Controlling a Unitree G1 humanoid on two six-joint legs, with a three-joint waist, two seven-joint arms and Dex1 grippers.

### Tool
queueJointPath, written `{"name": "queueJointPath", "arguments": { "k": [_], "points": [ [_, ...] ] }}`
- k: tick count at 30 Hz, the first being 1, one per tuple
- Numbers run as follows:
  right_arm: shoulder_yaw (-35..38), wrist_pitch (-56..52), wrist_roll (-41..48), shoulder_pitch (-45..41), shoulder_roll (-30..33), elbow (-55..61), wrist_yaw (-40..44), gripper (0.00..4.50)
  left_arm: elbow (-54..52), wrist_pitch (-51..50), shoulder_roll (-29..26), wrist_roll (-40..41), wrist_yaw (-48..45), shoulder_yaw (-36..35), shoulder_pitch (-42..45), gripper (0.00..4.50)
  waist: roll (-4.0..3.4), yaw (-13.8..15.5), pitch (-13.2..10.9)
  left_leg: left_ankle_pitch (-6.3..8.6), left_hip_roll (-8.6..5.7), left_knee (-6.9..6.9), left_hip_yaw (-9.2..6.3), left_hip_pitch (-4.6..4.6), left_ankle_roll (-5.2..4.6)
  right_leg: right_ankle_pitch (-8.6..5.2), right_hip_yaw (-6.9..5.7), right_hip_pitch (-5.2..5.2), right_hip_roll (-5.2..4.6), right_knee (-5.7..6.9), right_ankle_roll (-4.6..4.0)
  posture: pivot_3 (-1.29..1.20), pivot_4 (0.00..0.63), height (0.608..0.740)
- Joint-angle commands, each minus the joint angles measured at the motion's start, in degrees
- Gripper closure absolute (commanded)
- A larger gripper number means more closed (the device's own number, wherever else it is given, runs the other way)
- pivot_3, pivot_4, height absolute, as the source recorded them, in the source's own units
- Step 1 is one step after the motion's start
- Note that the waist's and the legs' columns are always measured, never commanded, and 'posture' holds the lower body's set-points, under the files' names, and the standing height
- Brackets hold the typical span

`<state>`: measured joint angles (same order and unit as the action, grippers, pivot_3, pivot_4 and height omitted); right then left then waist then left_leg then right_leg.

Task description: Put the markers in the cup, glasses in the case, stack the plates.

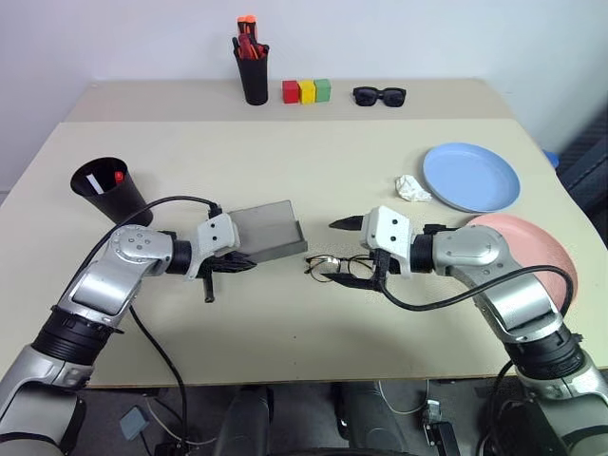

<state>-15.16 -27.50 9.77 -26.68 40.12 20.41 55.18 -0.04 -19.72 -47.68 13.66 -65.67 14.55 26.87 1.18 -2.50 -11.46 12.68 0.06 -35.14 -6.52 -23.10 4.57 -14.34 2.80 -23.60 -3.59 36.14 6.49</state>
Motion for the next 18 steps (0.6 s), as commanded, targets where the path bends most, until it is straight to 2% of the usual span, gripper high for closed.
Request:
{"name": "queueJointPath", "arguments": {
  "k": [1, 2, 4, 6, 8, 10, 13, 18],
  "points": [
    [-1.87, 1.94, -4.52, -0.75, 1.63, -0.61, -0.51, 0.00, 0.36, 2.53, -0.50, -1.31, -2.41, -0.59, 1.39, 4.46, 0.00, 0.02, 0.00, 0.00, 0.00, 0.00, 0.00, 0.00, 0.00, 0.00, 0.00, -0.01, 0.00, 0.01, 0.01, 0.00, 0.150, 0.740],
    [-2.33, 2.42, -5.58, -0.85, 1.91, -1.42, -0.67, 0.00, 0.82, 3.02, -0.25, -1.69, -2.56, -0.72, 1.43, 3.92, 0.00, 0.03, 0.00, 0.00, 0.00, 0.00, 0.00, 0.00, 0.00, 0.01, 0.00, -0.01, 0.00, 0.01, 0.02, 0.00, 0.150, 0.740],
    [-3.10, 3.36, -7.56, -1.02, 2.38, -2.76, -0.83, 0.00, 1.62, 4.77, 0.39, -2.68, -1.87, -1.19, 1.49, 3.15, 0.00, 0.03, 0.00, 0.00, 0.00, 0.00, 0.00, 0.00, 0.00, 0.02, 0.00, -0.01, 0.00, 0.01, 0.03, 0.00, 0.150, 0.740],
    [-3.50, 4.39, -9.01, -1.10, 2.52, -3.68, -0.64, 0.00, 3.10, 9.18, 2.23, -5.13, 2.74, -2.53, 1.85, 2.16, 0.00, 0.09, 0.00, 0.00, 0.00, -0.01, 0.00, -0.01, 0.00, 0.02, 0.00, 0.00, -0.01, 0.01, 0.05, 0.00, 0.150, 0.740],
    [-3.95, 5.52, -10.25, -1.15, 2.51, -4.22, -0.24, 0.00, 3.28, 5.90, 4.04, -2.42, 4.09, -4.99, 2.39, 1.14, 0.00, 0.11, 0.00, 0.00, 0.00, -0.02, 0.00, -0.02, 0.00, 0.03, 0.00, 0.00, -0.01, 0.01, 0.06, 0.00, 0.150, 0.740],
    [-4.46, 6.48, -11.60, -1.45, 2.17, -5.10, -0.42, 0.00, 1.26, 4.74, 4.82, 0.60, 4.11, -7.81, 1.46, 1.14, 0.00, 0.05, 0.00, 0.00, 0.00, -0.04, 0.00, -0.06, 0.00, 0.04, 0.00, -0.02, -0.01, 0.01, 0.07, 0.00, 0.150, 0.740],
    [-5.07, 8.03, -13.49, -1.99, 1.65, -6.55, -0.69, 0.79, -2.76, 3.35, 4.03, 2.91, 4.13, -10.95, -1.44, 1.09, 0.00, -0.15, 0.00, 0.00, 0.00, -0.04, 0.00, -0.05, 0.00, 0.04, 0.00, -0.04, -0.01, 0.03, 0.07, 0.00, 0.150, 0.740],
    [-6.04, 10.74, -16.31, -2.23, 1.82, -8.17, 0.05, 3.44, -10.24, 0.32, 2.54, 4.82, 6.58, -15.86, -9.85, 1.09, -0.01, -0.10, 0.00, 0.00, 0.00, -0.03, 0.00, -0.01, -0.01, 0.04, 0.01, -0.04, -0.02, 0.06, 0.07, 0.00, 0.150, 0.740]
  ]
}}
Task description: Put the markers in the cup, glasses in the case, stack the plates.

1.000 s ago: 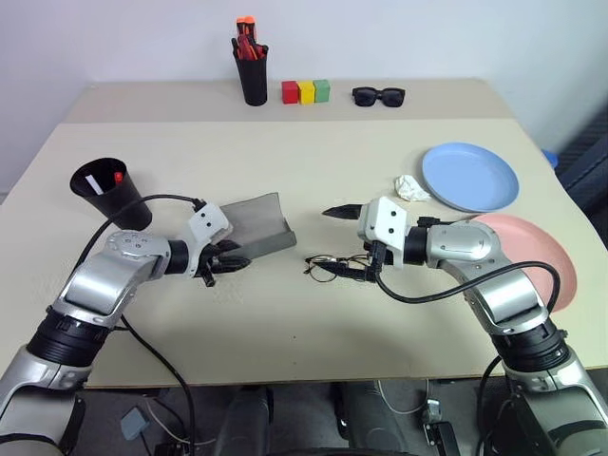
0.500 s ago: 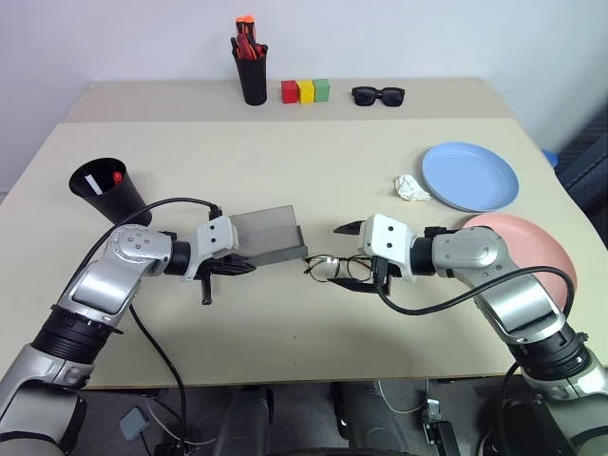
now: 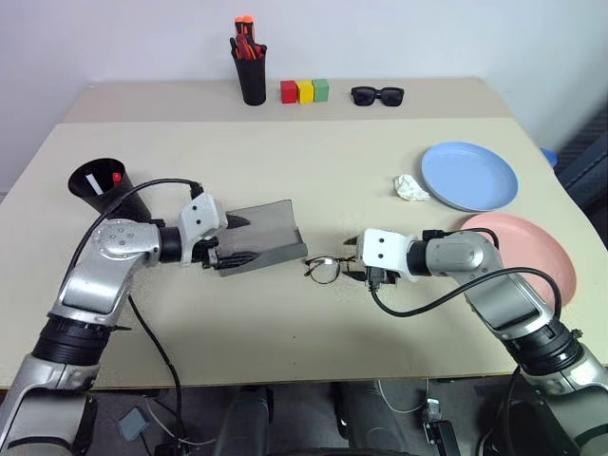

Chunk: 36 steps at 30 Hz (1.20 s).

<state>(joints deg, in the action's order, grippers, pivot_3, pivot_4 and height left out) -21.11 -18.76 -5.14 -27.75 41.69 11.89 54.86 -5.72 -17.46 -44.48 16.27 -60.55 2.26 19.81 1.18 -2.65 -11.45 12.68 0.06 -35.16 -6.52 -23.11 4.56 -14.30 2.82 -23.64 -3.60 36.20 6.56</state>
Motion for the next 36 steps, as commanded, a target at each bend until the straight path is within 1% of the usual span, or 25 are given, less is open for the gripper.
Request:
{"name": "queueJointPath", "arguments": {
  "k": [1, 2, 6, 8, 13, 15, 17, 21, 22, 24, 26, 28, 32, 35, 36],
  "points": [
    [-0.14, 2.36, -1.67, -1.14, 0.26, 0.18, 0.54, 3.99, -5.66, -2.80, -0.60, 2.88, 1.91, -4.34, -3.87, 1.09, 0.00, 0.11, 0.00, 0.00, 0.00, 0.00, 0.00, 0.00, 0.00, 0.00, 0.00, 0.00, 0.00, 0.00, 0.00, 0.00, 0.150, 0.740],
    [-0.17, 2.79, -1.88, -1.14, 0.25, 0.03, 0.69, 4.46, -7.15, -4.18, -0.52, 3.60, 3.04, -5.77, -5.93, 1.09, 0.00, 0.16, 0.00, 0.00, 0.00, -0.01, -0.01, 0.00, 0.00, 0.00, 0.00, 0.01, 0.00, 0.00, 0.00, 0.00, 0.150, 0.740],
    [0.07, 4.53, -2.73, -1.44, 0.10, -0.33, 0.80, 4.46, -10.77, -6.40, -0.24, 4.72, 6.50, -9.80, -11.18, 1.09, 0.03, 0.18, 0.02, 0.00, 0.00, -0.05, 0.00, 0.03, 0.00, 0.00, -0.01, 0.09, -0.02, -0.02, -0.01, 0.00, 0.150, 0.740],
    [0.83, 4.74, -2.67, -2.70, -0.32, 0.08, 0.72, 4.46, -12.41, -8.26, 0.21, 6.38, 8.51, -13.64, -14.80, 1.09, 0.03, 0.10, 0.02, 0.00, 0.00, -0.05, 0.00, 0.04, 0.00, 0.00, -0.01, 0.09, -0.02, -0.02, -0.01, 0.00, 0.150, 0.740],
    [3.79, -1.12, 3.34, -8.36, -5.50, 3.35, 1.21, 4.46, -12.83, -3.34, 0.94, 4.03, 12.31, -19.38, -22.92, 1.09, -0.02, -0.24, -0.01, 0.00, 0.04, 0.02, 0.01, 0.17, 0.00, 0.00, 0.01, 0.08, 0.01, 0.05, -0.05, 0.00, 0.150, 0.740],
    [3.46, -2.85, 5.55, -13.16, -10.03, 3.27, 0.87, 4.46, -11.94, -2.71, 2.45, 6.23, 12.74, -22.89, -25.79, 1.09, -0.02, -0.40, -0.01, 0.00, 0.04, 0.01, 0.01, 0.18, 0.00, 0.00, 0.00, 0.09, 0.02, 0.06, -0.06, 0.00, 0.150, 0.740],
    [2.06, -3.69, 5.88, -17.04, -14.49, 1.61, -0.19, 4.46, -10.93, -1.58, 3.33, 6.60, 12.98, -24.89, -28.01, 1.09, -0.02, -0.40, -0.01, 0.00, 0.04, 0.01, 0.03, 0.18, 0.00, 0.01, 0.01, 0.09, 0.01, 0.06, -0.07, 0.00, 0.150, 0.740],
    [-2.60, -2.70, 1.47, -22.99, -22.10, -7.01, -3.96, 4.46, -10.37, -0.72, 3.47, 6.45, 12.80, -25.93, -30.30, 1.09, 0.01, 0.11, 0.03, 0.00, 0.05, 0.03, 0.02, 0.23, 0.00, -0.02, 0.00, 0.12, 0.01, 0.05, -0.13, 0.00, 0.150, 0.740],
    [-3.12, -2.80, 1.15, -23.88, -24.37, -9.35, -5.31, 4.46, -10.59, -0.59, 3.44, 6.52, 12.76, -26.10, -30.80, 1.09, 0.03, 0.20, 0.04, 0.00, 0.05, 0.02, 0.02, 0.22, 0.00, -0.07, 0.00, 0.14, 0.00, 0.03, -0.22, 0.00, 0.150, 0.740],
    [-6.14, 0.27, -1.31, -24.14, -28.15, -16.37, -7.81, 4.46, -11.35, -1.17, 3.04, 6.54, 13.16, -26.57, -31.41, 1.09, 0.06, 0.12, 0.06, 0.00, 0.04, 0.02, 0.03, 0.21, 0.01, -0.07, 0.00, 0.16, -0.02, -0.01, -0.23, 0.00, 0.150, 0.740],
    [-7.76, 1.87, -3.25, -22.87, -28.75, -19.89, -8.46, 4.46, -12.03, -1.46, 2.56, 6.33, 13.48, -26.97, -31.78, 1.09, 0.06, 0.20, 0.05, 0.00, 0.04, 0.04, 0.04, 0.22, 0.01, -0.07, 0.00, 0.15, -0.01, 0.01, -0.24, 0.00, 0.150, 0.740],
    [-8.07, 2.50, -4.58, -21.87, -27.83, -20.73, -8.73, 4.46, -12.53, -1.58, 2.45, 6.52, 13.64, -27.29, -31.81, 1.09, 0.05, 0.29, 0.05, 0.00, 0.04, 0.05, 0.03, 0.20, 0.01, -0.06, -0.01, 0.14, -0.01, 0.00, -0.22, 0.00, 0.150, 0.740],
    [-8.24, 1.58, -4.86, -19.43, -25.02, -17.61, -5.98, 4.46, -13.59, -2.16, 2.36, 6.79, 13.72, -27.13, -31.51, 1.09, 0.04, 0.12, 0.05, 0.00, 0.03, 0.05, 0.03, 0.19, 0.01, -0.05, -0.01, 0.12, -0.01, 0.00, -0.19, 0.00, 0.150, 0.740],
    [-7.54, -1.28, -3.43, -18.54, -24.87, -14.02, -4.45, 3.63, -14.05, -3.41, 2.38, 6.96, 14.35, -25.92, -29.48, 1.09, 0.04, -0.19, 0.04, 0.00, 0.05, 0.08, 0.03, 0.25, 0.01, -0.04, -0.01, 0.12, 0.03, 0.05, -0.18, 0.00, 0.150, 0.740],
    [-7.22, -1.93, -3.44, -18.48, -25.14, -13.14, -4.75, 3.20, -14.06, -4.25, 2.49, 7.55, 14.53, -25.67, -28.43, 1.09, 0.02, -0.25, 0.03, 0.00, 0.07, 0.09, 0.03, 0.28, 0.01, -0.04, 0.00, 0.12, 0.05, 0.07, -0.18, 0.00, 0.150, 0.740]
  ]
}}
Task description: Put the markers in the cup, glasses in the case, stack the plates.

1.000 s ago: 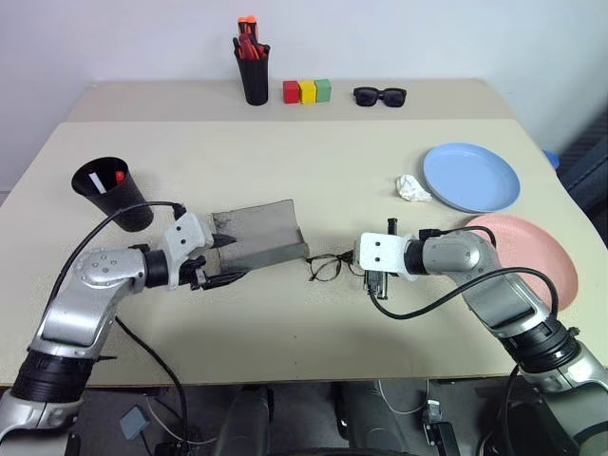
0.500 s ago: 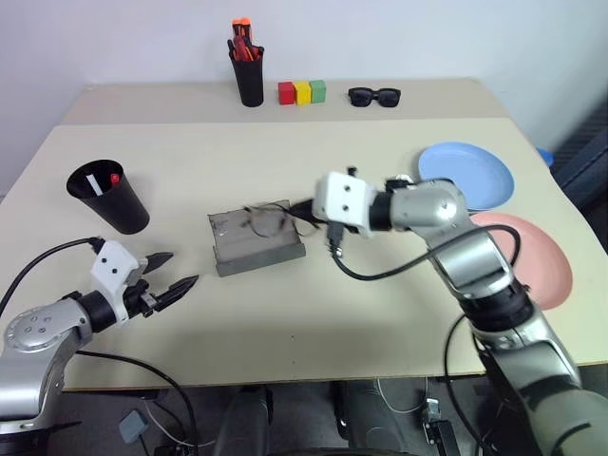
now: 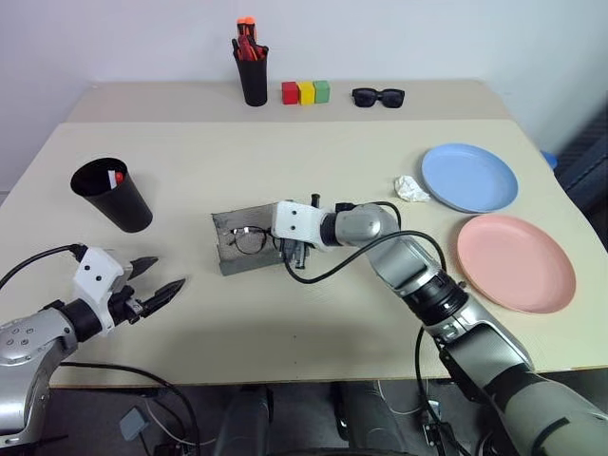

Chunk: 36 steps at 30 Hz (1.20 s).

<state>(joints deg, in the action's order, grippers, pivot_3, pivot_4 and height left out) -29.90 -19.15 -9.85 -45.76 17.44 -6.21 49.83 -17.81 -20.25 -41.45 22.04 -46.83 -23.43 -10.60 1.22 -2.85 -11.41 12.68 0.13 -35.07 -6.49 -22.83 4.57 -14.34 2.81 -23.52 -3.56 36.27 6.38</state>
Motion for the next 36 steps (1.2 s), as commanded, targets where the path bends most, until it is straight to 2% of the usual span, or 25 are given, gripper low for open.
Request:
{"name": "queueJointPath", "arguments": {
  "k": [1, 2, 3, 5, 7, 12, 15, 17, 21, 24, 27, 31, 36],
  "points": [
    [1.96, -1.96, 1.11, -0.47, -1.22, 5.67, -0.29, 2.72, -1.89, -3.03, -0.38, 3.27, 0.67, 0.06, 3.19, 1.09, -0.02, -0.05, -0.01, 0.00, 0.00, 0.00, 0.00, 0.01, 0.00, 0.03, 0.00, 0.00, 0.00, 0.04, 0.05, 0.00, 0.150, 0.740],
    [2.48, -2.26, 0.92, -0.52, -1.63, 6.49, -1.20, 2.22, -1.51, -5.31, -0.25, 4.55, 1.34, 0.31, 5.16, 1.09, -0.02, -0.07, -0.01, 0.00, 0.00, 0.00, 0.00, 0.02, 0.00, 0.04, 0.00, 0.00, 0.00, 0.05, 0.08, 0.00, 0.150, 0.740],
    [3.28, -2.59, 0.99, -0.61, -2.03, 7.38, -2.05, 1.78, -0.57, -7.37, -0.26, 4.54, 2.68, 1.53, 8.20, 1.59, -0.02, 0.04, -0.01, 0.00, 0.00, -0.01, 0.00, 0.02, 0.00, 0.04, 0.00, 0.00, 0.00, 0.06, 0.08, 0.00, 0.150, 0.740],
    [4.82, -3.79, 1.76, -0.56, -2.52, 9.29, -2.64, 1.71, 1.08, -8.69, 0.44, 3.10, 5.18, 4.75, 14.77, 2.36, 0.00, 0.57, 0.00, 0.00, 0.00, -0.06, -0.02, 0.03, 0.00, 0.05, -0.02, 0.07, 0.00, 0.06, 0.10, 0.00, 0.150, 0.740],
    [6.20, -4.21, 2.96, 0.05, -2.18, 11.66, -2.23, 1.71, 4.06, -12.09, 2.31, 1.96, 9.41, 7.59, 22.61, 3.36, 0.02, 0.69, 0.01, 0.00, -0.01, -0.13, -0.05, 0.04, 0.00, 0.06, -0.03, 0.14, 0.00, 0.03, 0.12, 0.00, 0.150, 0.740],
    [9.22, -3.06, 5.76, 4.65, 2.55, 18.21, -0.17, 1.71, 17.32, -22.18, 8.36, -1.42, 17.06, 15.66, 42.51, 3.36, 0.10, 1.07, 0.06, 0.00, -0.08, -0.17, -0.08, 0.04, 0.00, 0.09, -0.04, 0.20, -0.02, -0.02, 0.18, 0.00, 0.150, 0.740],
    [9.51, -2.00, 6.27, 6.01, 4.60, 19.94, 0.28, 1.71, 22.73, -24.58, 9.56, -2.58, 18.24, 17.38, 47.33, 3.36, 0.08, 0.08, 0.05, 0.00, -0.10, -0.13, -0.08, 0.03, 0.00, 0.08, -0.04, 0.18, -0.04, 0.00, 0.19, 0.00, 0.150, 0.740],
    [11.51, -1.92, 8.08, 8.35, 7.49, 23.23, 1.66, 1.71, 31.55, -27.54, 11.61, -3.83, 19.08, 19.46, 54.33, 3.36, 0.05, -0.18, 0.03, 0.00, -0.09, -0.07, -0.05, 0.04, -0.01, 0.08, 0.00, 0.07, -0.03, 0.08, 0.18, 0.00, 0.150, 0.740],
    [15.44, -3.87, 10.61, 12.95, 12.95, 28.81, 2.88, 1.71, 42.91, -30.22, 12.61, -4.76, 13.47, 23.75, 61.69, 3.36, 0.06, 0.10, 0.03, -0.01, -0.09, -0.12, -0.10, -0.01, -0.01, 0.07, -0.05, 0.05, -0.01, 0.13, 0.18, 0.00, 0.150, 0.740],
    [19.73, -7.98, 13.46, 16.57, 15.63, 32.06, 2.32, 1.71, 44.73, -29.57, 11.34, -5.57, 7.39, 27.24, 62.62, 3.36, 0.06, 0.15, 0.03, -0.01, -0.10, -0.11, -0.07, -0.03, -0.01, 0.07, -0.04, 0.07, -0.03, 0.07, 0.19, 0.00, 0.150, 0.740],
    [22.32, -10.45, 15.73, 19.14, 17.00, 34.54, 1.87, 1.71, 41.98, -27.65, 9.33, -6.17, 1.54, 29.96, 60.72, 3.36, 0.04, 0.13, 0.02, -0.01, -0.09, -0.08, -0.08, -0.02, -0.01, 0.07, -0.04, 0.05, -0.01, 0.09, 0.18, 0.00, 0.150, 0.740],
    [23.01, -11.88, 16.27, 19.52, 17.09, 34.96, -0.22, 1.71, 35.25, -24.73, 6.16, -6.93, -4.21, 33.00, 56.62, 3.36, 0.04, 0.22, 0.02, -0.01, -0.09, -0.08, -0.07, 0.00, -0.01, 0.06, -0.01, 0.07, -0.02, 0.09, 0.18, 0.00, 0.150, 0.740],
    [23.18, -12.15, 15.92, 18.64, 16.19, 31.57, -3.55, 1.71, 21.65, -25.48, 2.53, -4.83, -8.14, 32.26, 49.43, 3.36, 0.04, 0.25, 0.02, -0.01, -0.08, -0.08, -0.06, -0.02, -0.01, 0.06, 0.00, 0.08, -0.05, 0.06, 0.17, 0.00, 0.150, 0.740]
  ]
}}
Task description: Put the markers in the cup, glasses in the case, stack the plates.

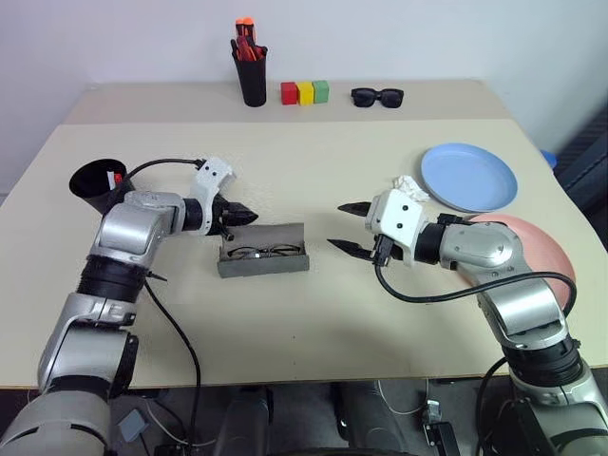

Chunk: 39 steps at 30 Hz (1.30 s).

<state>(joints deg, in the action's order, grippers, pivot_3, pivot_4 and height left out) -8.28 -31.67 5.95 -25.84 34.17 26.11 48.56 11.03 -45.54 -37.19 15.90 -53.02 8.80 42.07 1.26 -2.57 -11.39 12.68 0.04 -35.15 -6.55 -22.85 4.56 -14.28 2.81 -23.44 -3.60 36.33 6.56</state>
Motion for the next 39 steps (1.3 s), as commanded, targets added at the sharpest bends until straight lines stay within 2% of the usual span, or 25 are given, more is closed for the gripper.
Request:
{"name": "queueJointPath", "arguments": {
  "k": [1, 5, 8, 10, 13, 16, 23, 26, 29, 34, 37, 39],
  "points": [
    [1.76, 0.39, -0.06, -1.57, -0.82, -1.64, -3.17, 1.71, -9.68, -0.43, -2.29, 1.60, -2.10, -0.29, -4.75, 3.36, 0.00, 0.05, 0.00, 0.00, 0.00, 0.01, 0.00, 0.00, 0.00, 0.00, 0.00, 0.00, -0.01, 0.00, 0.00, 0.00, 0.150, 0.740],
    [2.76, -1.89, -1.80, -4.27, -0.35, -7.43, -7.17, 1.71, -19.09, 1.46, -4.99, 2.92, -3.29, -2.16, -11.87, 3.36, 0.00, 0.02, 0.00, 0.00, 0.00, -0.01, 0.02, -0.01, 0.00, 0.00, 0.01, 0.01, -0.03, 0.00, -0.01, 0.00, 0.150, 0.740],
    [3.22, -2.96, -6.78, -7.72, 2.36, -17.22, -12.19, 1.71, -24.01, 5.77, -7.06, 1.71, -2.87, -2.97, -18.24, 3.36, -0.02, 0.08, 0.00, 0.00, 0.00, -0.01, 0.05, -0.01, 0.00, -0.01, 0.03, 0.00, -0.05, -0.02, -0.02, 0.00, 0.150, 0.740],
    [2.17, -0.38, -10.62, -8.94, 5.43, -23.38, -14.01, 1.71, -24.49, 10.91, -5.45, 1.62, -1.19, -4.93, -20.27, 3.36, -0.02, 0.35, 0.00, 0.00, 0.00, 0.00, 0.06, 0.00, 0.00, -0.07, 0.03, 0.00, -0.05, -0.05, -0.14, 0.00, 0.150, 0.740],
    [-0.15, 5.13, -15.84, -10.81, 9.60, -34.19, -15.71, 1.71, -25.13, 17.69, -0.11, 3.37, 3.59, -10.16, -22.75, 3.36, -0.03, 0.76, -0.01, 0.00, -0.01, -0.01, 0.10, -0.05, 0.00, -0.09, 0.02, 0.01, -0.07, -0.16, -0.19, 0.00, 0.150, 0.740],
    [-0.79, 9.73, -16.95, -13.53, 9.01, -43.67, -16.66, 1.71, -27.52, 19.54, 2.55, 4.35, 5.18, -11.80, -25.06, 3.36, -0.02, 0.36, -0.01, 0.00, -0.01, -0.03, 0.14, -0.15, 0.00, 0.00, 0.03, -0.02, -0.09, -0.22, -0.02, 0.00, 0.150, 0.740],
    [-3.05, 21.23, -21.13, -21.85, 5.95, -67.52, -21.62, 1.71, -31.26, 17.22, 4.24, 5.40, 7.66, -10.63, -27.25, 3.36, -0.08, -0.22, -0.03, 0.00, 0.00, 0.00, 0.20, 0.00, -0.01, 0.01, 0.11, 0.00, -0.05, -0.13, -0.01, 0.00, 0.150, 0.740],
    [-3.16, 24.08, -21.63, -24.00, 5.26, -72.25, -22.13, 2.98, -31.77, 17.32, 5.14, 5.63, 9.17, -10.87, -27.26, 3.42, -0.08, -0.07, -0.03, 0.00, 0.00, -0.02, 0.21, -0.02, -0.01, 0.02, 0.12, 0.01, -0.05, -0.14, 0.00, 0.00, 0.150, 0.740],
    [-3.25, 25.77, -22.43, -25.10, 5.21, -72.76, -22.77, 4.43, -31.42, 17.11, 6.15, 5.67, 11.15, -11.29, -26.95, 3.42, -0.09, 0.01, -0.04, 0.00, 0.00, -0.01, 0.21, -0.02, -0.01, 0.02, 0.12, 0.01, -0.05, -0.14, 0.00, 0.00, 0.150, 0.740],
    [-1.41, 24.38, -22.55, -22.56, 7.42, -64.16, -23.04, 4.47, -30.11, 17.89, 7.65, 5.19, 13.22, -11.03, -26.59, 3.42, -0.13, 0.02, -0.06, 0.00, -0.01, -0.01, 0.20, -0.02, -0.01, 0.02, 0.12, 0.00, -0.04, -0.14, 0.01, 0.00, 0.150, 0.740],
    [4.76, 19.69, -19.32, -12.67, 13.21, -44.69, -18.51, 4.47, -27.62, 19.48, 8.83, 2.24, 15.13, -8.83, -26.34, 3.42, -0.27, 0.69, -0.04, 0.00, -0.01, 0.00, 0.17, -0.05, -0.01, 0.02, 0.11, 0.00, -0.04, -0.12, 0.01, 0.00, 0.150, 0.740],
    [11.84, 16.69, -13.46, -2.77, 16.57, -30.31, -12.95, 4.47, -26.75, 20.85, 9.65, 2.88, 14.61, -9.07, -25.94, 3.42, -0.34, 1.56, -0.03, 0.03, -0.02, 0.00, 0.14, -0.12, -0.06, 0.00, 0.07, 0.00, -0.05, -0.15, 0.04, 0.00, 0.150, 0.740]
  ]
}}
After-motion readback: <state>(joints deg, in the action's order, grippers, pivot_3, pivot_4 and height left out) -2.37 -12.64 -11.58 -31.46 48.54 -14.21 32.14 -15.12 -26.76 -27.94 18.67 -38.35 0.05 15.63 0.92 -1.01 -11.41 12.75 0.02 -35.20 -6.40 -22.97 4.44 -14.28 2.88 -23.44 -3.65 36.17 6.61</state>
